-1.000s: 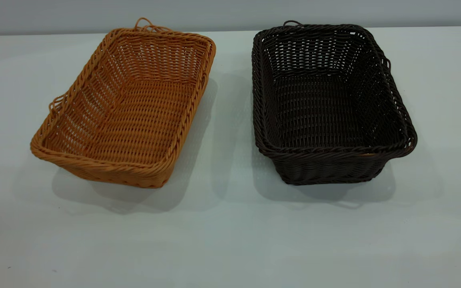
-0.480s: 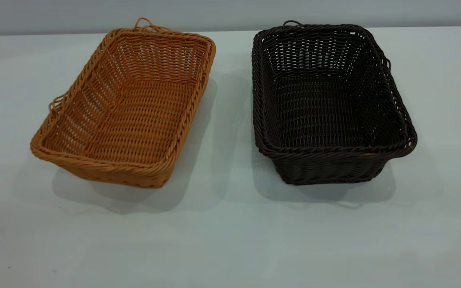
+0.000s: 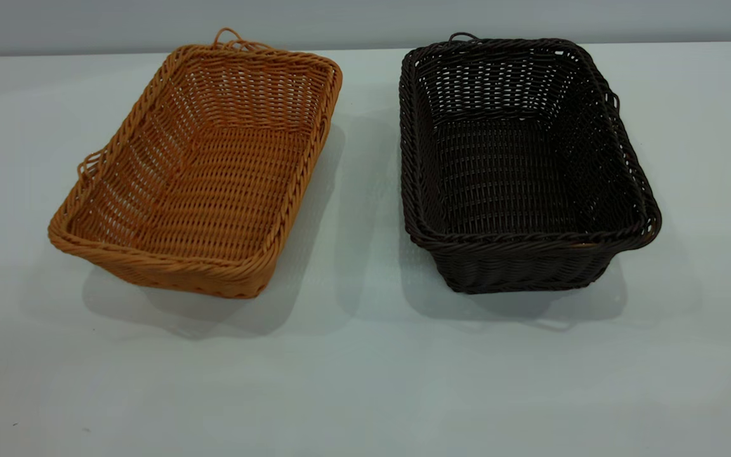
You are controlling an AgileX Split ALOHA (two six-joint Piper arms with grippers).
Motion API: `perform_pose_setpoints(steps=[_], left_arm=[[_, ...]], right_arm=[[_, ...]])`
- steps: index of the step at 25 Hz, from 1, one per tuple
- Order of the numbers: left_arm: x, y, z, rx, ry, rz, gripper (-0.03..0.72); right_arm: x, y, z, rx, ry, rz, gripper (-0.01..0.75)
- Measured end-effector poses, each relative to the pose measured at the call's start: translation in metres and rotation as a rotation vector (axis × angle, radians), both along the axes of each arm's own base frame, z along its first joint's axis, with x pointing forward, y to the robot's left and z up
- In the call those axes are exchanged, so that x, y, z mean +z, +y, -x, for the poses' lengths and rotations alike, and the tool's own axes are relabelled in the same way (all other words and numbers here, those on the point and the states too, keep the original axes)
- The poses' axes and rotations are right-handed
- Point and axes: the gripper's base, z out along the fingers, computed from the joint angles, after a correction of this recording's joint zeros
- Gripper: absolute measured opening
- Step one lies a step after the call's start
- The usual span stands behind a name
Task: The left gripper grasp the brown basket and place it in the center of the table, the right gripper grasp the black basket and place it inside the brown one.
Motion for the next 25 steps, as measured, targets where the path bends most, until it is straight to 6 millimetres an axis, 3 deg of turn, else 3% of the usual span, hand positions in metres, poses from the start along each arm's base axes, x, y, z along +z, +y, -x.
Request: perform_pose_setpoints(steps=[11,15,18,22,25], left_arm=[[0.004,0.0,-0.004,-0.005,-0.057,-0.001,0.396],[0.005,-0.001,-0.012,0.015,-0.014,0.029,0.421],[0.01,-0.002,-0.033,0.015,0.074,0.029,0.488],[0.014,-0.004,-0.08,0.001,0.163,0.022,0.586],[0.017,-0.006,-0.118,-0.031,0.208,-0.003,0.603]], right_arm=[[0.0,0.0,-0.001,0.008,0.003,0.013,0.57],[0.001,0.006,-0.015,0.067,0.101,0.0,0.587],[0.0,0.012,-0.038,0.101,0.232,-0.048,0.601],[-0.008,0.017,-0.068,0.135,0.404,-0.07,0.604],[-0.011,0.025,-0.092,0.201,0.481,-0.124,0.604]])
